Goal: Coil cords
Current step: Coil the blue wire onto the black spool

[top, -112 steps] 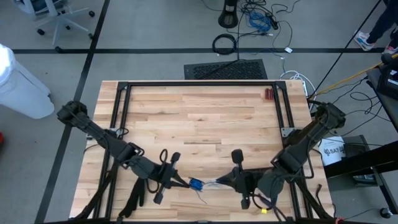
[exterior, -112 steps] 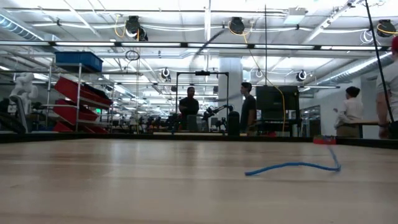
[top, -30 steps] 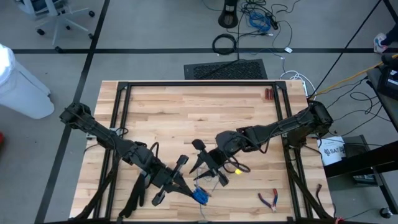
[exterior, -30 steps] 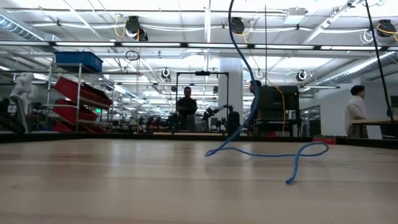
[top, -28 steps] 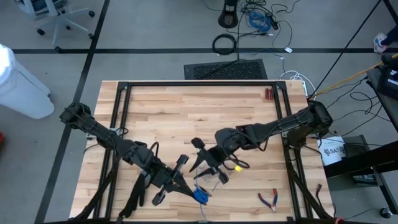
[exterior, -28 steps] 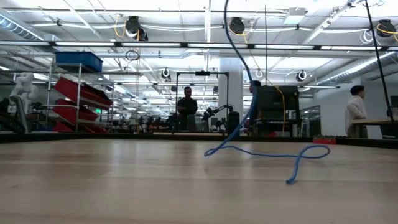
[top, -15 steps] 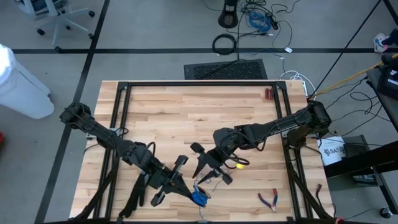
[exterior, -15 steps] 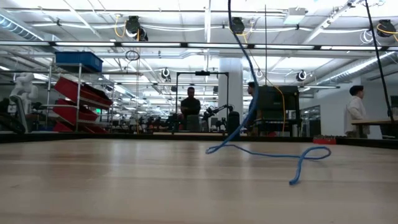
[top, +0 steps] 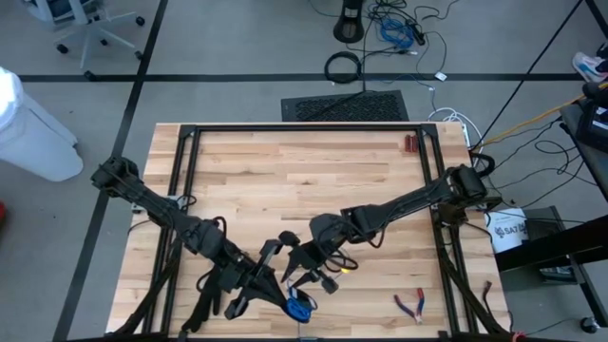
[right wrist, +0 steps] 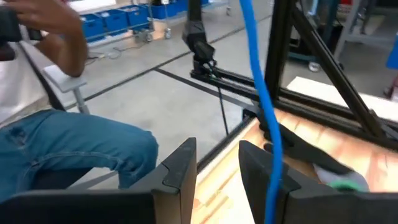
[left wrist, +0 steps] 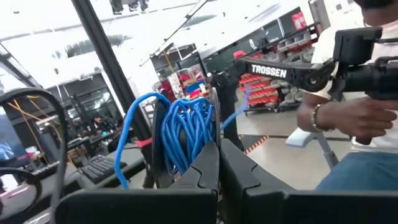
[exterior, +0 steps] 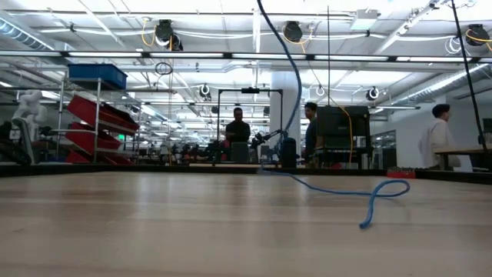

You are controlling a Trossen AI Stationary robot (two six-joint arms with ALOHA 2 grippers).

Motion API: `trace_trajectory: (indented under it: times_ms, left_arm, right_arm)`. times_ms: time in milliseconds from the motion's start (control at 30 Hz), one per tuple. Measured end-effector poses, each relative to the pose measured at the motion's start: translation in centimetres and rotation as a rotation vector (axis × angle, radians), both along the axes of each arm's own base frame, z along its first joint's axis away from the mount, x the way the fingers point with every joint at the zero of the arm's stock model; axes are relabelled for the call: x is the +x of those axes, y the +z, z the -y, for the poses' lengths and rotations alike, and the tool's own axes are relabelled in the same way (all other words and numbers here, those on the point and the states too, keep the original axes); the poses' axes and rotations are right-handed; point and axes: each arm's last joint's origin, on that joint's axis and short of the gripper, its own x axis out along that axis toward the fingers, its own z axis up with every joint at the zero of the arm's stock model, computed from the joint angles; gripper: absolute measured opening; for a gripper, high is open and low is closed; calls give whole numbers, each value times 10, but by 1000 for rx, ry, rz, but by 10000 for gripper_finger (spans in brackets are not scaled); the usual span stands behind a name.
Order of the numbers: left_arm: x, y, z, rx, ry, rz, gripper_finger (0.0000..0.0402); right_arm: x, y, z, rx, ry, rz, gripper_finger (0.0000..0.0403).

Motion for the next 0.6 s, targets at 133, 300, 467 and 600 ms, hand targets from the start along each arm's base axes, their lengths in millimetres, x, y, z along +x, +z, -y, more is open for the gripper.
trace_trajectory:
  times_ms: [133,300,467,600]
  left_arm:
    - [0,0,0,-2,7,2,0]
    - [0,1,0,-6,5,7,0]
    - [-1,1,0,-6,5,8,0]
    - [-1,1,0,-6,6,8,0]
  right_arm:
    - [-2,1,1,-17,-50,-25,92]
    - [-17,12,6,-31,-83,-125,93]
    - [-31,18,9,-40,-87,-222,123]
    - [-35,17,1,-48,-72,-247,150]
